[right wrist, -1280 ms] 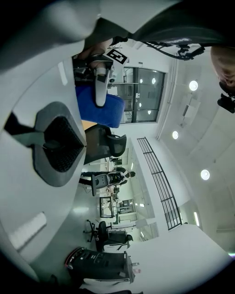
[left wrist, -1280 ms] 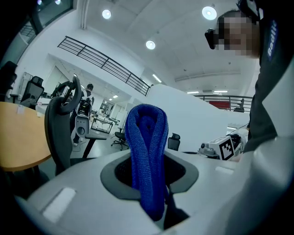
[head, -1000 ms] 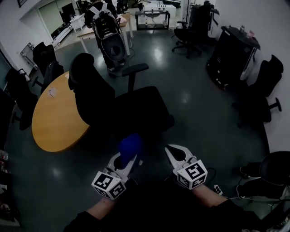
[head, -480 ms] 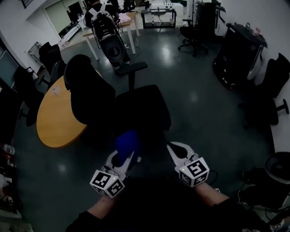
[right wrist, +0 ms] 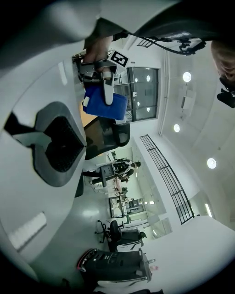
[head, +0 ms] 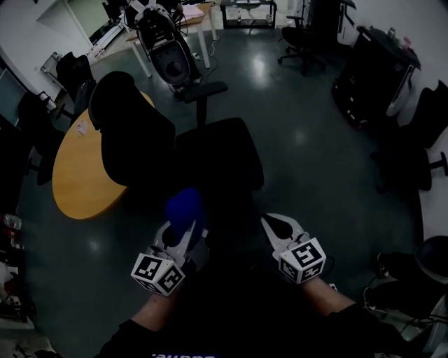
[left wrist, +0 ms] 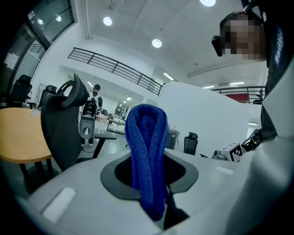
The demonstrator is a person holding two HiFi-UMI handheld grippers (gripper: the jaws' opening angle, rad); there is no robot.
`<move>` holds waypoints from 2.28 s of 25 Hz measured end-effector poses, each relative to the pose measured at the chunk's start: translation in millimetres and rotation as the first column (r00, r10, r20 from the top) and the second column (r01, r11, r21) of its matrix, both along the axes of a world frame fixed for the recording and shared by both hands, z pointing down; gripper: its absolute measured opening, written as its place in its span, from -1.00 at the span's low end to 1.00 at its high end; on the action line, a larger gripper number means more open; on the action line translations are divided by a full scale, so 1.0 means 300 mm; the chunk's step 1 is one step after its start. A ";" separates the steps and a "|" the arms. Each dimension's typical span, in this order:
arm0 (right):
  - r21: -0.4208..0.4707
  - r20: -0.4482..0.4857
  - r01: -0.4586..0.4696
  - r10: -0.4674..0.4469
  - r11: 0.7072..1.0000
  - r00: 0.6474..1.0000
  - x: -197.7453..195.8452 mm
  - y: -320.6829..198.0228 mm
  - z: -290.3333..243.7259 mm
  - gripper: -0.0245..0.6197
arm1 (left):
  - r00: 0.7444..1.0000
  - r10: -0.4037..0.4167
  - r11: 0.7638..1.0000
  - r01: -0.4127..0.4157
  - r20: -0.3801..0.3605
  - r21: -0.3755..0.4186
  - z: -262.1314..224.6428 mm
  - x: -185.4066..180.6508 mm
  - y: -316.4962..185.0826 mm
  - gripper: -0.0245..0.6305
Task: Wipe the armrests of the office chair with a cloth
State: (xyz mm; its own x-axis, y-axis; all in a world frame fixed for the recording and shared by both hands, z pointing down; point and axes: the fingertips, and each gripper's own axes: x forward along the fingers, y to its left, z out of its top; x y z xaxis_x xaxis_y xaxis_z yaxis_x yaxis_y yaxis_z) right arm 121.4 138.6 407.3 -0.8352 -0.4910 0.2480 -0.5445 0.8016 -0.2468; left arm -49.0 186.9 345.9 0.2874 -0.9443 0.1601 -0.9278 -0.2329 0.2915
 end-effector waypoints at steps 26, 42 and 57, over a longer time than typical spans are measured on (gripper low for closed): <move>-0.059 -0.265 -0.273 0.249 0.960 0.932 -0.181 -0.639 0.184 -0.91 | 0.959 0.282 0.954 -0.279 0.015 -0.108 0.362 -0.293 -0.514 -0.56; -0.261 -0.363 -0.072 -0.029 0.963 0.931 -0.049 -0.766 0.589 -0.91 | 0.976 0.035 0.945 0.038 0.216 -0.325 0.631 -0.265 -0.460 -0.56; -0.368 -0.384 0.014 -0.166 0.930 0.908 -0.069 -0.802 0.809 -0.91 | 0.949 -0.100 0.892 0.219 0.299 -0.396 0.873 -0.186 -0.468 -0.56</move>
